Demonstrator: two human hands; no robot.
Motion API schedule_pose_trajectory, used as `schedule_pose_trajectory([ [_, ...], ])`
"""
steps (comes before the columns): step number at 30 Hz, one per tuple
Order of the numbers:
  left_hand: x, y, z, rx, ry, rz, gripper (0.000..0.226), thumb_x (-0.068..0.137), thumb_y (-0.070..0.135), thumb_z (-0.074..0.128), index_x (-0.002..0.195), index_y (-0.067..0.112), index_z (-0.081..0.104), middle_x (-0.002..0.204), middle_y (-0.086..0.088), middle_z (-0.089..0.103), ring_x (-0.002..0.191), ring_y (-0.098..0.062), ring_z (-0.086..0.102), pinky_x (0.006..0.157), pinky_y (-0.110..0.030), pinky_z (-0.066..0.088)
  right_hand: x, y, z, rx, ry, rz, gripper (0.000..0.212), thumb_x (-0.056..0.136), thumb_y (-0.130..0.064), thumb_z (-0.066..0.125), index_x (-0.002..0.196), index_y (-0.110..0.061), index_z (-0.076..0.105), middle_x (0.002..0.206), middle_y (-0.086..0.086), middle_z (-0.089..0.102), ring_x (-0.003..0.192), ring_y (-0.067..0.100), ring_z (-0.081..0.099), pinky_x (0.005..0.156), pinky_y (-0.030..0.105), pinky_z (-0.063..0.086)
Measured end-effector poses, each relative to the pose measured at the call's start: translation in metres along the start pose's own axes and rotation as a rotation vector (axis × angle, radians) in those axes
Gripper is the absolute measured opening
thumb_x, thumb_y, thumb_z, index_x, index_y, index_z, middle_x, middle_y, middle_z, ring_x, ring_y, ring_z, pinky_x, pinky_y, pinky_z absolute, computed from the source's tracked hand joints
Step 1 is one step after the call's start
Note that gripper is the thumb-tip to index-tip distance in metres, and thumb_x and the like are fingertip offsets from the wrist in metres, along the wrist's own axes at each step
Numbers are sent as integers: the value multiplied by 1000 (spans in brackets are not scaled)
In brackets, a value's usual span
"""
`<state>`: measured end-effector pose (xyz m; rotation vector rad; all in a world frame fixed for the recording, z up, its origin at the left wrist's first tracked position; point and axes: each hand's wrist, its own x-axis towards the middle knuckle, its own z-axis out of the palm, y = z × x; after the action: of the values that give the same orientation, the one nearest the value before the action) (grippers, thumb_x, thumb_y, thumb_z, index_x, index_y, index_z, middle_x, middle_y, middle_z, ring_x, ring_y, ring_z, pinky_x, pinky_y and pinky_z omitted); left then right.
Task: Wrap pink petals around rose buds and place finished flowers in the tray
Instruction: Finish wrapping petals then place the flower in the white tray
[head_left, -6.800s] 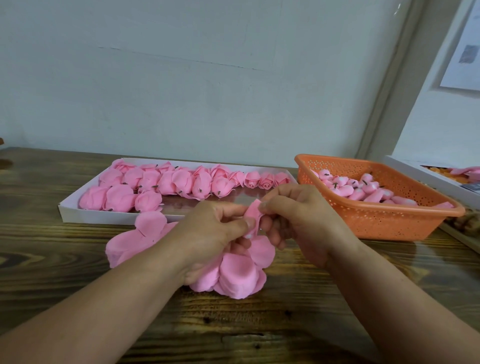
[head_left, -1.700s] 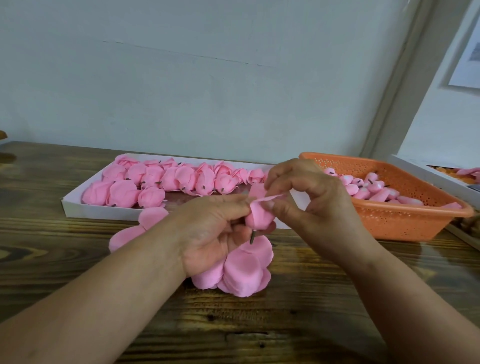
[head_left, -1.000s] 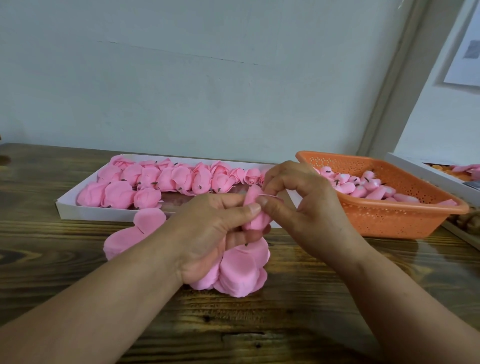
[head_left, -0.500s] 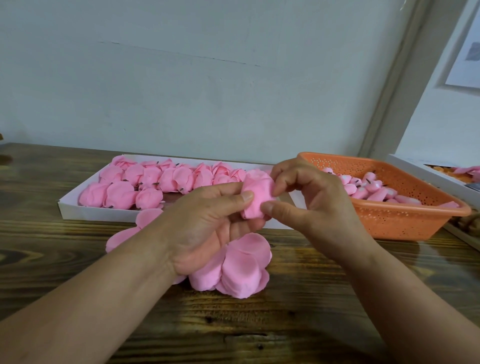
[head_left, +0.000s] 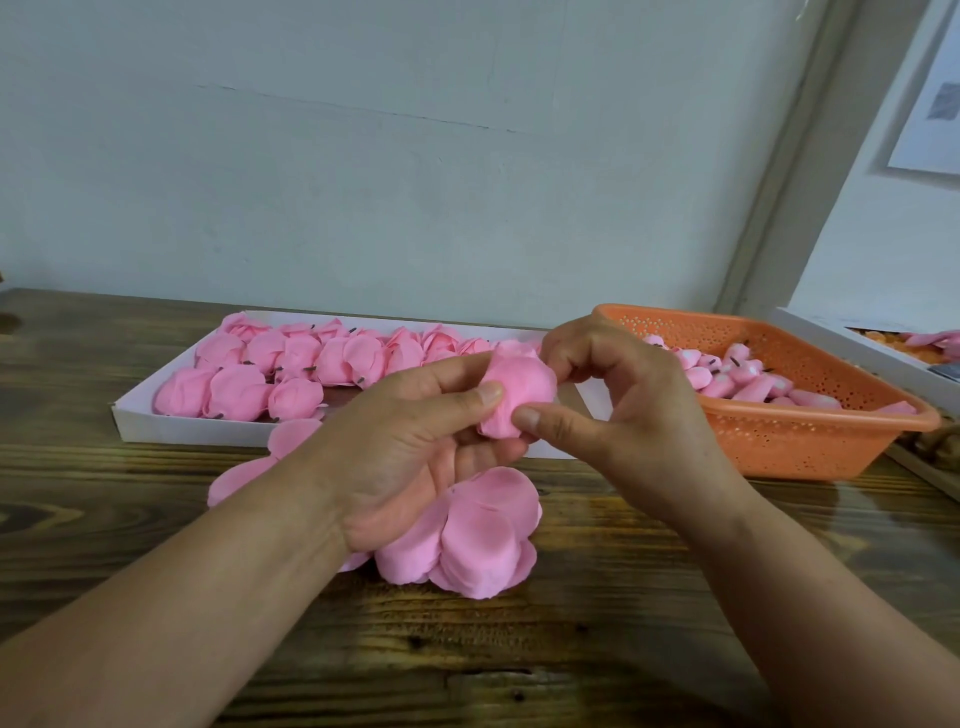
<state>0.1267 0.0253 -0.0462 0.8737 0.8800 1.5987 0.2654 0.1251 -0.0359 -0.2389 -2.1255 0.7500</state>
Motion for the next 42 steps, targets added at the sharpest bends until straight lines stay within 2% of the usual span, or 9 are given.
schedule_pose_trajectory([
  [3, 1, 0, 1, -7, 45, 10, 38, 72, 10, 61, 110, 6, 61, 88, -11, 72, 77, -18, 72, 62, -22, 57, 0, 1, 1, -22, 22, -30, 27, 67, -16, 76, 75, -20, 51, 84, 1, 57, 82, 21, 53, 76, 37, 45],
  [11, 2, -2, -2, -35, 34, -10, 25, 71, 10, 62, 94, 2, 68, 83, -10, 70, 75, -14, 70, 69, -24, 59, -1, 4, 3, -224, 76, -241, 23, 69, -11, 75, 79, -4, 56, 87, 5, 53, 80, 15, 49, 70, 18, 41],
  [15, 3, -4, -2, -56, 27, -8, 13, 71, 9, 62, 80, 5, 71, 73, -7, 69, 69, -13, 70, 66, -23, 58, 0, 5, 1, -154, 35, -153, 26, 67, -16, 77, 80, -13, 55, 87, 0, 54, 80, 12, 51, 73, 15, 41],
  [19, 2, -3, -1, -82, -14, -34, 28, 72, 10, 61, 98, 0, 66, 82, -10, 72, 75, -14, 71, 67, -23, 58, 1, 7, -1, 11, -28, -99, 19, 66, -13, 76, 74, -3, 62, 87, 11, 65, 86, 23, 60, 85, 6, 37],
  [24, 0, -1, 0, -111, -11, -64, 38, 72, 10, 61, 107, -3, 64, 96, -16, 73, 84, -24, 72, 64, -23, 58, 3, 13, -7, 293, -35, -24, 6, 72, -6, 68, 72, -2, 63, 82, 18, 64, 80, 36, 58, 74, 44, 48],
  [27, -1, -1, 2, -93, -24, -78, 36, 70, 10, 62, 104, -2, 66, 95, -16, 72, 82, -25, 72, 60, -22, 58, 3, 14, -5, 388, -21, 44, 11, 71, -4, 68, 68, -15, 68, 75, 9, 65, 71, 31, 57, 70, 43, 49],
  [35, -3, 0, 2, -98, -79, -110, 41, 72, 10, 61, 111, -2, 63, 95, -17, 71, 79, -25, 72, 61, -23, 59, 4, 10, -4, 481, 12, 113, 9, 71, -3, 66, 65, -10, 66, 60, -3, 66, 58, 10, 59, 71, 13, 49],
  [39, -3, 0, 2, -94, -80, -123, 42, 73, 9, 60, 113, -3, 62, 94, -16, 72, 79, -24, 72, 61, -23, 59, 1, 6, -4, 257, 81, 103, 8, 71, -11, 69, 65, -8, 65, 64, 8, 66, 63, 24, 59, 76, 43, 50],
  [42, -3, -1, 3, -54, -65, -108, 42, 71, 10, 61, 111, -1, 62, 89, -13, 73, 79, -22, 72, 64, -23, 59, -1, 1, -1, 121, 128, 34, 16, 73, -2, 72, 63, -9, 63, 59, 3, 64, 56, 12, 55, 72, 14, 47],
])
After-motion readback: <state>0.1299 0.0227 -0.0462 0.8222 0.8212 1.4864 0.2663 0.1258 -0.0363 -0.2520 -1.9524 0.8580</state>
